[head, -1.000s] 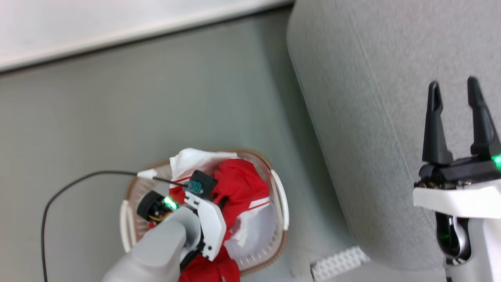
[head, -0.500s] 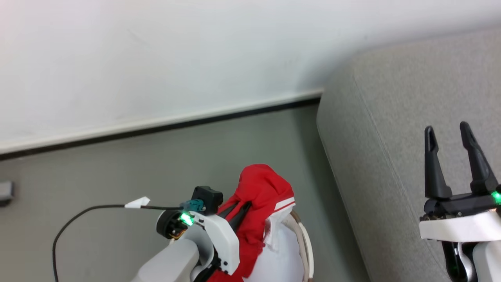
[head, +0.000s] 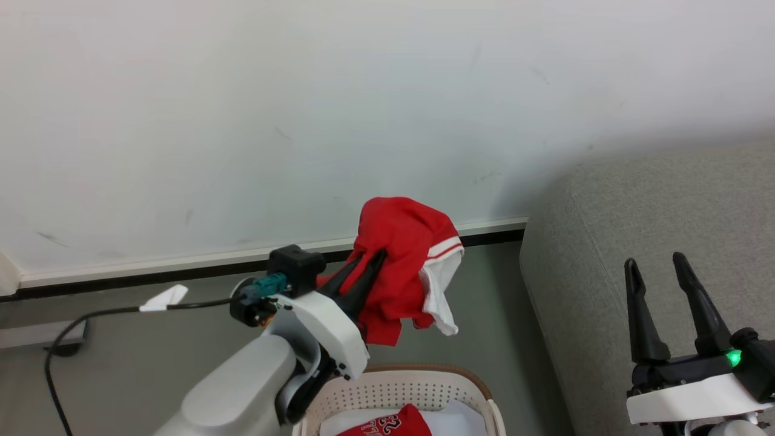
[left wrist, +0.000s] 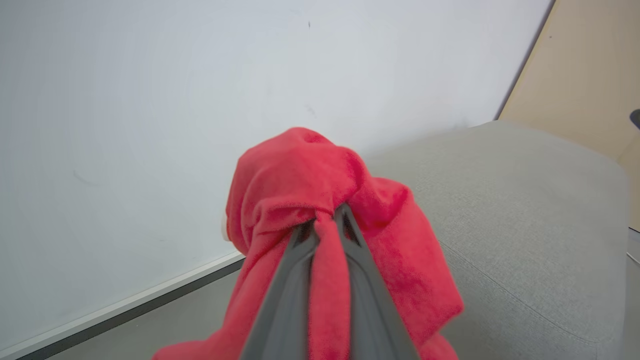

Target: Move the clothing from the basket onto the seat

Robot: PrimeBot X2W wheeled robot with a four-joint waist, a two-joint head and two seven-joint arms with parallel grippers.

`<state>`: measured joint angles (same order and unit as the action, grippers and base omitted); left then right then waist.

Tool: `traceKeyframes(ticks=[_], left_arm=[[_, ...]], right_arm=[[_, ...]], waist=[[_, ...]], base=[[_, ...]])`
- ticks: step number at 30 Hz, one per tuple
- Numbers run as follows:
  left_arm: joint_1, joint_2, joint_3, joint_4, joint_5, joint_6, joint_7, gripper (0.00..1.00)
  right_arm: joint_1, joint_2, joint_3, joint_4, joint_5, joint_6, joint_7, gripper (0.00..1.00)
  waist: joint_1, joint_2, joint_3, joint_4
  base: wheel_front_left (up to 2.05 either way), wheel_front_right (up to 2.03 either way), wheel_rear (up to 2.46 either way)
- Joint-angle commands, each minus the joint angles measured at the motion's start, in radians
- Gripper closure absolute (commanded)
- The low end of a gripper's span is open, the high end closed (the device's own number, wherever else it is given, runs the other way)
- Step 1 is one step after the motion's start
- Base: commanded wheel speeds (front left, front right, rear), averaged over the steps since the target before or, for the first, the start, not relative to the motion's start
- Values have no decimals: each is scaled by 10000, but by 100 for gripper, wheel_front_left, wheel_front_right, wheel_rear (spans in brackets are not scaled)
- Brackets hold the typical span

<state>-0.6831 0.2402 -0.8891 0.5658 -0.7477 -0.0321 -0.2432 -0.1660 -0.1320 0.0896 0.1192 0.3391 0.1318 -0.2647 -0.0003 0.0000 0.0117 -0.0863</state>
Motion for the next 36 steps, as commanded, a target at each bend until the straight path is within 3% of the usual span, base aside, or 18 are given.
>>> traceKeyframes(ticks=[1,10,17,21,26,30,36], left_arm=[[-60,207,134,-438,-51,152,71,100],[-16,1021,536,-2625,-186,916,725,100],[166,1241,582,-3222,-251,1227,954,100],[200,1262,525,-3331,-234,1267,1003,100],[170,1149,411,-3414,-217,1280,1070,100],[108,1014,247,-3420,-144,1222,1115,100],[172,736,-95,-3458,-13,1151,1156,100]], right_arm=[[157,2,104,62,67,-22,8,0],[159,-40,853,286,247,-22,8,0],[-136,-107,1520,469,337,-22,8,0],[-247,-118,2213,560,424,-22,6,0],[-597,-179,3785,855,616,-22,8,0],[-1083,-199,4825,1479,676,-22,8,0],[-1973,-47,5569,2715,777,-22,8,0]], waist=[[3,0,-89,82],[3,0,-256,188],[3,0,-285,172],[3,0,-288,191],[3,0,-282,296],[3,0,-294,442],[3,0,-361,797]], base=[[0,0,0],[0,0,0],[0,0,0],[0,0,0],[0,0,0],[0,0,0],[0,0,0]])
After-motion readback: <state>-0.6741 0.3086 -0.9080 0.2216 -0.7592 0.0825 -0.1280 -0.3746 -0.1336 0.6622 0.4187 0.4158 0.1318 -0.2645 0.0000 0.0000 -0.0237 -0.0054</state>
